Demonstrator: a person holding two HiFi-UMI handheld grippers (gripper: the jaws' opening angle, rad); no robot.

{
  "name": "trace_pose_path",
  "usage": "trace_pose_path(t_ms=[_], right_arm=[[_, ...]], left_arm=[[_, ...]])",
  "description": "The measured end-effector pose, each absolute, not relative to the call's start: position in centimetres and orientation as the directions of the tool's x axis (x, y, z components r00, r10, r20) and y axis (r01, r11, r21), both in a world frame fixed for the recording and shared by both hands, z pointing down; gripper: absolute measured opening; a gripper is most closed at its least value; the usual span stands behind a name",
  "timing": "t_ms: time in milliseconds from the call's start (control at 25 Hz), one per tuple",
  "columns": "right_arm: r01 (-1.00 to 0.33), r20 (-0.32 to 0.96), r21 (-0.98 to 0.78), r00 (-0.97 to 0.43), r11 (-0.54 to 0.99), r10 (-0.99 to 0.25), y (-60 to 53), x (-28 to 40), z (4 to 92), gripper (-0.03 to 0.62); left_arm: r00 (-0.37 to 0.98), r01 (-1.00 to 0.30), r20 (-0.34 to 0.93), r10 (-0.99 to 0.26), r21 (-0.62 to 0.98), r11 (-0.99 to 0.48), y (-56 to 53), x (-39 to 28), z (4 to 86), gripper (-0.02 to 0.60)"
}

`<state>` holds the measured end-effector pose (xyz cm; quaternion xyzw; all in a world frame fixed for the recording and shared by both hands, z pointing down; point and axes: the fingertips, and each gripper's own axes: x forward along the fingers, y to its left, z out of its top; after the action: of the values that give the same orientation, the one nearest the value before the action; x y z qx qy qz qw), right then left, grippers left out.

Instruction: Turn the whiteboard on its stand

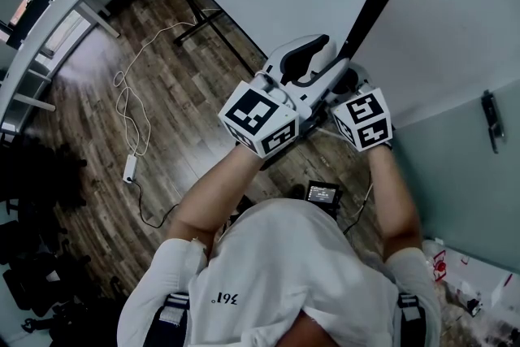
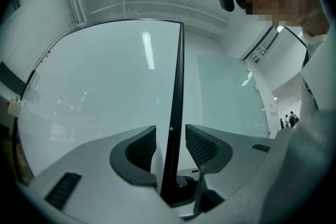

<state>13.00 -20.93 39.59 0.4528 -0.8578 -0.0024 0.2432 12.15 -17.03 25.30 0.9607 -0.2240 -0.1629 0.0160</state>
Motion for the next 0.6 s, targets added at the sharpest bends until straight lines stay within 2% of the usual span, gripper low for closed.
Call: trace_pose_path(t_ms=[600], right_arm=[[-0.818,0.386,0.235,-0.417,0.525,-0.823,-18.8,14.4,38.8,0.218]], left_arm=[[0.856,-0.407,-0.293,-0.426,0.127,-0.904,-15.7,11.3,26.1,0.181]])
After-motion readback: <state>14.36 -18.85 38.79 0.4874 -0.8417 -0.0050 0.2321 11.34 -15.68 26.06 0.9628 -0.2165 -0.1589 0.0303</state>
